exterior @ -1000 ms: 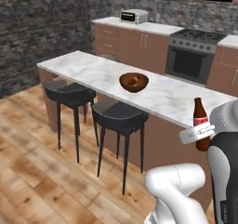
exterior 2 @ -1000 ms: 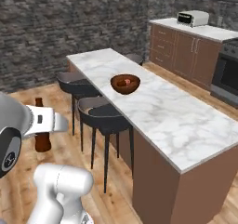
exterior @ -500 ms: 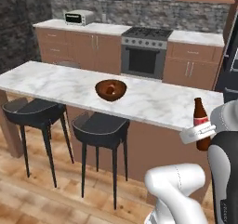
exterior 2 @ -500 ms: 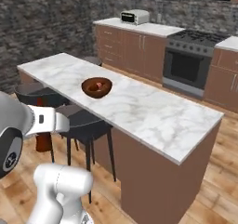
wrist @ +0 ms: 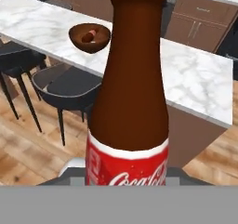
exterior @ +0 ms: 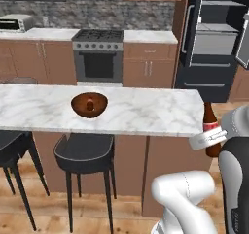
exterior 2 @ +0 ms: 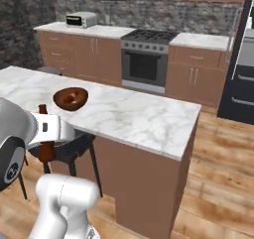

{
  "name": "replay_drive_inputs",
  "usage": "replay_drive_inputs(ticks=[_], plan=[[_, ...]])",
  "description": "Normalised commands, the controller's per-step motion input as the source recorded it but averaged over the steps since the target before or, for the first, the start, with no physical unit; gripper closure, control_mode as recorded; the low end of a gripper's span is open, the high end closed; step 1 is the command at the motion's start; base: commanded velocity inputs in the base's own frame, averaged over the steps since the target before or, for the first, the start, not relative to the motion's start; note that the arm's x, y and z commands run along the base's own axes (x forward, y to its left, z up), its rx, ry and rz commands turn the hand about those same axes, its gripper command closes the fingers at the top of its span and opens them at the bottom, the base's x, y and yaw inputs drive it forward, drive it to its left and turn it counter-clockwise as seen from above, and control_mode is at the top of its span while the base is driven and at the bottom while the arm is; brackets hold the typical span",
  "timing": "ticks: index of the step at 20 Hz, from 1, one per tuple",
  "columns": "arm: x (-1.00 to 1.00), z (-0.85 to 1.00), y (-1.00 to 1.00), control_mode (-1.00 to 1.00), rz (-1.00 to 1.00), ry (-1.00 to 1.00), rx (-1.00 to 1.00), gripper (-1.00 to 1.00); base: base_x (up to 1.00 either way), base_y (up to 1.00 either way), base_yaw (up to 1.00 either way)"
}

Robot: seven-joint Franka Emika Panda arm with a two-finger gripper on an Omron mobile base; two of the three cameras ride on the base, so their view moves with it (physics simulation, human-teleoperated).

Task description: Open the fridge, grab two sodas, and place both sodas inside the bowl with ice on the dining counter.

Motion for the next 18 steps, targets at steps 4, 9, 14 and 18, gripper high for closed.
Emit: replay_drive_inputs(ticks=[4, 9, 14, 18], plan=[[0.0, 0.0, 0.0, 1.0, 0.0, 0.0, 0.0, 1.0, 0.07, 0.73, -0.45], [0.0, 0.0, 0.0, 1.0, 0.0, 0.0, 0.0, 1.0, 0.19, 0.78, -0.42], [0.0, 0.0, 0.0, 1.0, 0.0, 0.0, 0.0, 1.0, 0.32, 0.86, -0.39], [0.0, 0.0, 0.0, 1.0, 0.0, 0.0, 0.0, 1.0, 0.58, 0.92, -0.32]])
